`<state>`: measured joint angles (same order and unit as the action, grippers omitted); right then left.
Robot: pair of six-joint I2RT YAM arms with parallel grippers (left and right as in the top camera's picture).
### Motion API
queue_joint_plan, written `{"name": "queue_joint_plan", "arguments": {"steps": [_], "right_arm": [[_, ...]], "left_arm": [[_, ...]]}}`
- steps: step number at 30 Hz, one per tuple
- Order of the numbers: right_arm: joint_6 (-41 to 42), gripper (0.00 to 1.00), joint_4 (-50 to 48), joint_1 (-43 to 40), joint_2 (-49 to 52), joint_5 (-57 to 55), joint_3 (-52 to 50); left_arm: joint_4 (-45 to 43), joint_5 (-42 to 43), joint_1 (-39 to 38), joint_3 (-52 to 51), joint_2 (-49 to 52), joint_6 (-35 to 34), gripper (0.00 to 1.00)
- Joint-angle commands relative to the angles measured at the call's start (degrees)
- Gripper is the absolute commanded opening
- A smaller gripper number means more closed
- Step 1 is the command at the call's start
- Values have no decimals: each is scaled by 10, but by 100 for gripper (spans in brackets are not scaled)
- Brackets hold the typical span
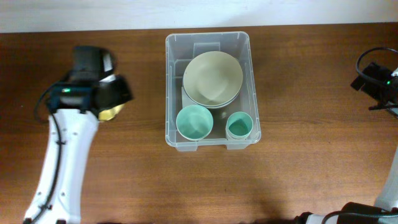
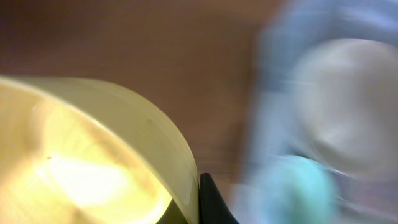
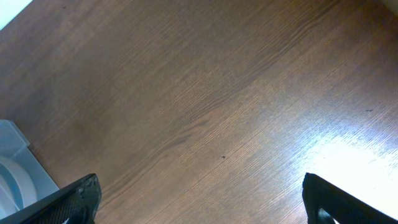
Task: Pack container
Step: 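Move left gripper to the yellow bowl and grasp its rim, then carry the yellow bowl into the bin onto the mint bowl, release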
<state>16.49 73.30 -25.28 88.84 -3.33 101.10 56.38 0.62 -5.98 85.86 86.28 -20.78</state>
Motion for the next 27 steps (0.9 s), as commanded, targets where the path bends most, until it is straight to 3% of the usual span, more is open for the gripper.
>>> {"name": "queue_joint_plan", "arguments": {"steps": [1,5,10,23,24,25,27], "right_arm": [[3,99,0,-2,2,1,4],[3,99,0,-2,2,1,4],[3,99,0,-2,2,1,4],[3,99,0,-2,2,1,4],[3,99,0,-2,2,1,4],[3,99,0,-2,2,1,4],[3,99,0,-2,2,1,4]], "left_arm": [[7,-31,-101,47,2,-4,1],[-9,-45,-204,66,30,-4,1],[-14,-29,-275,66,94,-4,1],[13,22,-311,65,217,-3,3],[17,22,-311,65,219,-3,5],[19,22,-311,65,219,-3,17],[22,22,-311,66,218,-3,50]]}}
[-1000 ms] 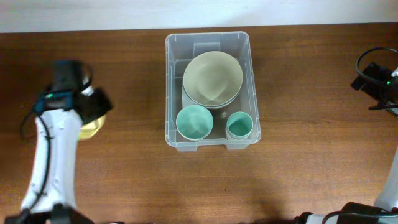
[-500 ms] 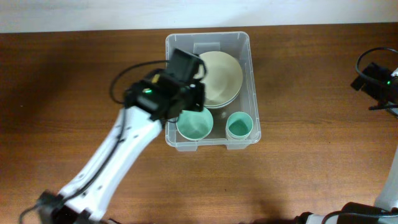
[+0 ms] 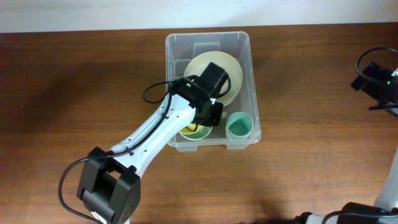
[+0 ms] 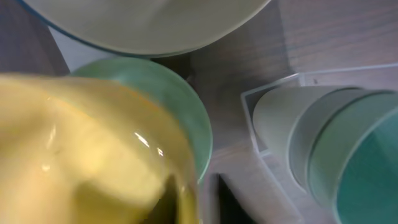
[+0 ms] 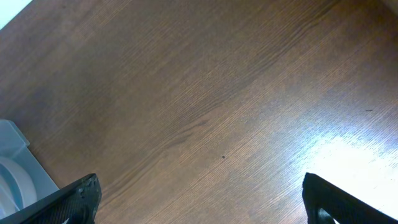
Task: Pack container
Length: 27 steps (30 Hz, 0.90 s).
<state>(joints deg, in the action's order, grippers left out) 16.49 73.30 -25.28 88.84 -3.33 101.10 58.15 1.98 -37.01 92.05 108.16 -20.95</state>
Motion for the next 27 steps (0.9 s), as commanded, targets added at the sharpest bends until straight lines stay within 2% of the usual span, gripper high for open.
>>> {"name": "queue_joint_plan", "arguments": {"steps": [1,7,9,13,14,18,19,21,27], "right_arm": [[3,99,0,-2,2,1,4],[3,100,0,-2,2,1,4],[3,95,0,-1,2,2,4],[-17,61,-7,20,2,13,4],[-27,47,-10,28,2,23,4],[-58,8,-40,79,10,42,4],[-59,4,-47,93,15,42,4],[-75,4,-59,122,30,42,4],[-93,4,-95,203,112,42,4]], "left_arm": [[6,9,0,4,-1,-2,52],[55,-48,26,58,-38,-2,53],[76,-89,54,84,-71,-2,53],[101,-125,139,98,-144,-2,53],[108,-124,170,98,-163,-2,53],[127,-122,283,98,-200,-2,53],[131,-116,311,98,-204,-2,53],[140,-83,362,98,-204,-2,51],[144,-23,453,80,-194,-2,15]]}}
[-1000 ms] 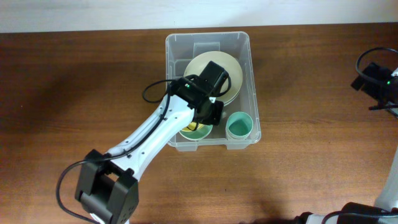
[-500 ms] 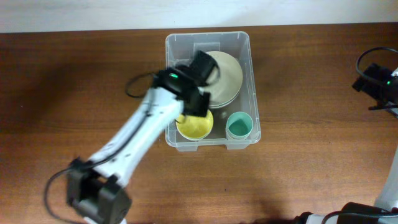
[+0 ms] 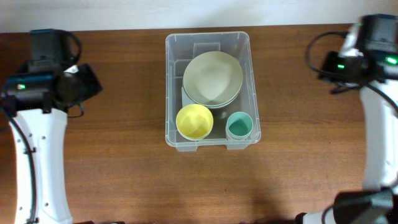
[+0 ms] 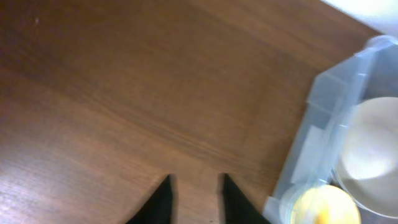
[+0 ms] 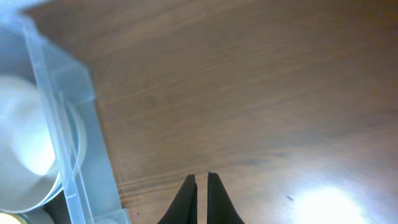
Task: Pack container
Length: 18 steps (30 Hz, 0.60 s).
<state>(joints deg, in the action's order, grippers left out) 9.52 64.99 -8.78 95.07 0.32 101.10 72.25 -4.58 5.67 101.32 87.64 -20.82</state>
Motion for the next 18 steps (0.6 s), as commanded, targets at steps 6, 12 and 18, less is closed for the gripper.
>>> {"name": "queue_joint_plan", "arguments": {"steps": [6,12,18], "right_arm": [[-33,4,-55,100,144,6,4],[-79,4,-74,150,208,66,4],[-128,4,-95,177,217,101,4]], "left_arm": [[2,44,32,-30,17,-3,11],[-3,44,32,-42,17,-3,11],[-8,44,32,-42,17,-3,11]]}}
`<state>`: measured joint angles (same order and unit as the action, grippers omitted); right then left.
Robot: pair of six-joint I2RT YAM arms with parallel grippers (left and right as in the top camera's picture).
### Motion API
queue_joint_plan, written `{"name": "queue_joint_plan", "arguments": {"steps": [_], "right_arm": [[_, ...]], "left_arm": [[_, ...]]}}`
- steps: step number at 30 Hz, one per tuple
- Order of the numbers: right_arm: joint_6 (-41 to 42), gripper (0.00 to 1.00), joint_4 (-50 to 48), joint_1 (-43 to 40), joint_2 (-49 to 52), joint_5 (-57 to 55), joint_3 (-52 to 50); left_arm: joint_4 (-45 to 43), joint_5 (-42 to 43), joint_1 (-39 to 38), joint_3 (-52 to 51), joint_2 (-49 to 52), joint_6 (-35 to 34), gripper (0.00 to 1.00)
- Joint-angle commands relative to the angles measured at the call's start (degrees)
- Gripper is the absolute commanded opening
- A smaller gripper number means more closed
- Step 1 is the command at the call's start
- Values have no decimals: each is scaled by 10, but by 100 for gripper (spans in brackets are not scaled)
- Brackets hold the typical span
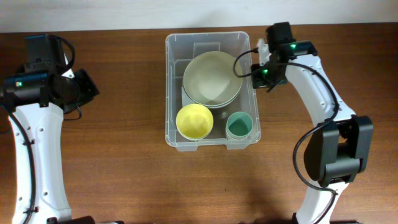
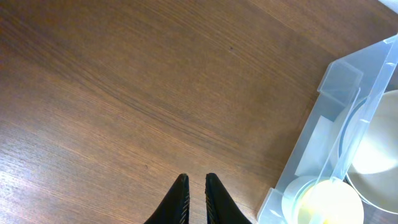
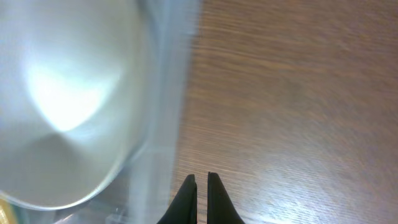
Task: Pack container
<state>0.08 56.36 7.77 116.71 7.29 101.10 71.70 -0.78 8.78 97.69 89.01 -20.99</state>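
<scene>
A clear plastic container [image 1: 209, 42] stands mid-table. Inside it are stacked pale bowls [image 1: 212, 78], a yellow cup [image 1: 194, 121] nested in a teal one, and a second teal cup [image 1: 239, 126]. My left gripper [image 2: 196, 178] is shut and empty over bare wood, left of the container [image 2: 339, 71]; the yellow cup [image 2: 328, 204] shows at the lower right of its view. My right gripper [image 3: 201, 178] is shut and empty just outside the container's right wall [image 3: 163, 118], with the pale bowl [image 3: 62, 99] blurred beside it.
The brown wooden table [image 1: 124, 162] runs to a pale wall along the far edge. Both white arms reach in from the front, the left arm [image 1: 37, 155] at the left side and the right arm [image 1: 323, 106] close to the container.
My right gripper has moved from the far right of the table to the container's right wall. The left gripper has stayed at the far left, its fingers now closer together.
My left gripper held the yellow cup at the left of the table. Then it was over the container with the cup above the near-left teal cup. Then the cup sat nested there and the left gripper was back at the left, empty. The right gripper, first open at the far right, was shut by then.
</scene>
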Motion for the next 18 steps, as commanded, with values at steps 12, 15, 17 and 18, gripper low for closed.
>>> {"name": "queue_joint_plan", "arguments": {"steps": [12,15,17,18], "right_arm": [[-35,4,-14,12,0,11,5],[20,4,-17,12,-6,-89,18],[21,5,-18,12,-16,-122,40],[21,5,-18,13,-21,-130,52]], "left_arm": [[-3,6,1,-6,4,-1,11],[-3,6,1,-6,4,-1,11],[-3,6,1,-6,4,-1,11],[-3,6,1,-6,4,-1,11]]}}
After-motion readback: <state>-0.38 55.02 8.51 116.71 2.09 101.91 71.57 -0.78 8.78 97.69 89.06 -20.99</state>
